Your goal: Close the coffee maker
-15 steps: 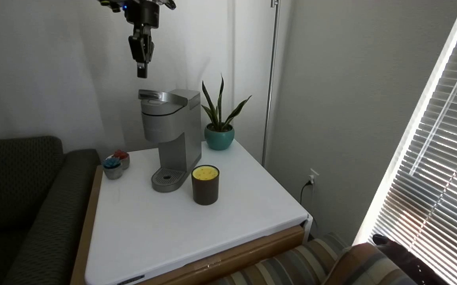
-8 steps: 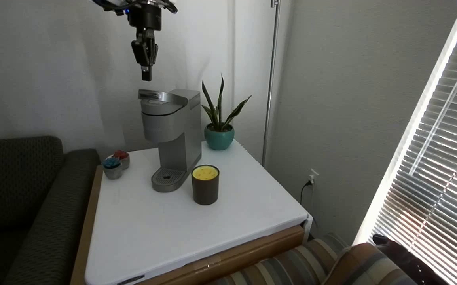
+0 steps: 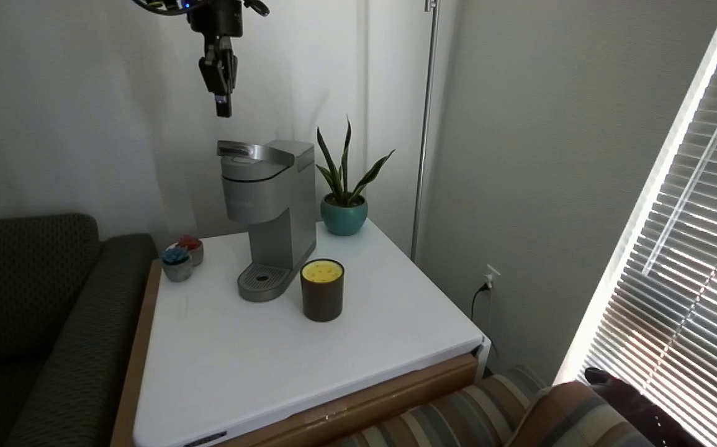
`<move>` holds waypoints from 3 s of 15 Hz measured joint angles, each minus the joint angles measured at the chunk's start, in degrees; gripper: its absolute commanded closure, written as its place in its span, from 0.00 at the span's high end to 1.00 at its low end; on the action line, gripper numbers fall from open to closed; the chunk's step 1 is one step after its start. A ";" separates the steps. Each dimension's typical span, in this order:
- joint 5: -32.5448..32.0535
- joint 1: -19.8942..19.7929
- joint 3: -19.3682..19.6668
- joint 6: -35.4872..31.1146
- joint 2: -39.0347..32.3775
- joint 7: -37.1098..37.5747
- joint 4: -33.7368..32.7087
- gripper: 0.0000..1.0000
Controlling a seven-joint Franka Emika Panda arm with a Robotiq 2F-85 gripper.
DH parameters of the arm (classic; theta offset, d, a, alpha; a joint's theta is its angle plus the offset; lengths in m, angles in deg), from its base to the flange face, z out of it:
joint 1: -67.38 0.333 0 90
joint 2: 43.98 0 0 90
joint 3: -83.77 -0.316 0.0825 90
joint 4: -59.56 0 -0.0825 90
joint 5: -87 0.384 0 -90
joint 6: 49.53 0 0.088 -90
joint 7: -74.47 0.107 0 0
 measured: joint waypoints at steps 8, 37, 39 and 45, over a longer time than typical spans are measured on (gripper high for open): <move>0.00 -0.01 -0.08 -1.70 4.14 -3.69 4.66 0.00; -4.74 -0.54 -1.44 -2.99 4.39 9.09 14.41 0.00; -4.84 -0.54 -1.44 -3.57 4.72 9.44 14.44 0.00; -5.98 -0.54 -1.44 -4.02 7.01 10.72 14.40 0.00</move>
